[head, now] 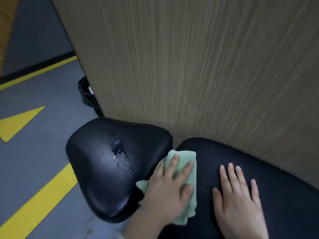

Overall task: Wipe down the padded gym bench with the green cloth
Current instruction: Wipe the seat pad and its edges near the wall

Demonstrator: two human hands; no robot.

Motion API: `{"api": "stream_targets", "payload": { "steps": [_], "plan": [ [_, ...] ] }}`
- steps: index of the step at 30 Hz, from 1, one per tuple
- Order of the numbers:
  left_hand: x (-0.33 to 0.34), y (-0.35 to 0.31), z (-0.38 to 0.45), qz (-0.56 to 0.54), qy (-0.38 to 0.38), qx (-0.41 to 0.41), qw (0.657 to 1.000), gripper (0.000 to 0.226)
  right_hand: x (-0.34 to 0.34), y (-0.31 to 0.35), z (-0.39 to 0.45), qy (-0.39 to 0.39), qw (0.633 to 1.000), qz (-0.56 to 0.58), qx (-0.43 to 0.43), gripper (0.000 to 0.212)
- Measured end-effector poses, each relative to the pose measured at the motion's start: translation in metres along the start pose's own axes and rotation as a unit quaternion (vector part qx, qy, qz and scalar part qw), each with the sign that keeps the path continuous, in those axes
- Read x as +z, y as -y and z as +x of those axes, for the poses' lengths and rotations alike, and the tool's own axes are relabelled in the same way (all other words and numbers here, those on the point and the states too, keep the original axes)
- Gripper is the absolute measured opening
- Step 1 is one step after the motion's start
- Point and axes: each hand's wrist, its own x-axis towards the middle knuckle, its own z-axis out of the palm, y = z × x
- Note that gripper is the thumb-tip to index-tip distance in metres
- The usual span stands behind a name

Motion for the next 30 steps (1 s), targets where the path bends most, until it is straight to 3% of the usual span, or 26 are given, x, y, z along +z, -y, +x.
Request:
{"api": "stream_targets", "payload": {
  "steps": [6, 9, 14, 18, 23, 30],
  "plan": [
    [0.013, 0.022, -0.069, -0.048, -0.086, 0.053, 0.994, 0.063, -0.002, 0.000, -0.002, 0.034, 0.999, -0.008, 0.004, 0.063],
    [0.022, 0.033, -0.096, 0.050, -0.141, 0.094, 0.984, 0.042, -0.004, 0.001, -0.003, 0.039, 0.999, -0.007, 0.009, 0.063],
    [0.016, 0.014, -0.090, -0.025, -0.079, -0.015, 0.996, 0.067, -0.009, 0.002, -0.002, 0.071, 0.997, -0.026, 0.009, 0.061],
    [-0.002, -0.005, -0.061, -0.022, -0.028, -0.101, 0.994, 0.057, -0.015, 0.004, -0.003, 0.101, 0.994, -0.045, 0.019, 0.065],
    [-0.001, -0.011, -0.052, 0.009, 0.003, -0.134, 0.991, 0.052, -0.033, 0.011, 0.002, 0.168, 0.985, -0.042, 0.020, 0.060],
    [0.005, -0.012, -0.112, -0.019, -0.031, -0.124, 0.992, 0.061, -0.039, 0.017, 0.001, 0.215, 0.974, -0.047, 0.044, 0.063]
  ]
}}
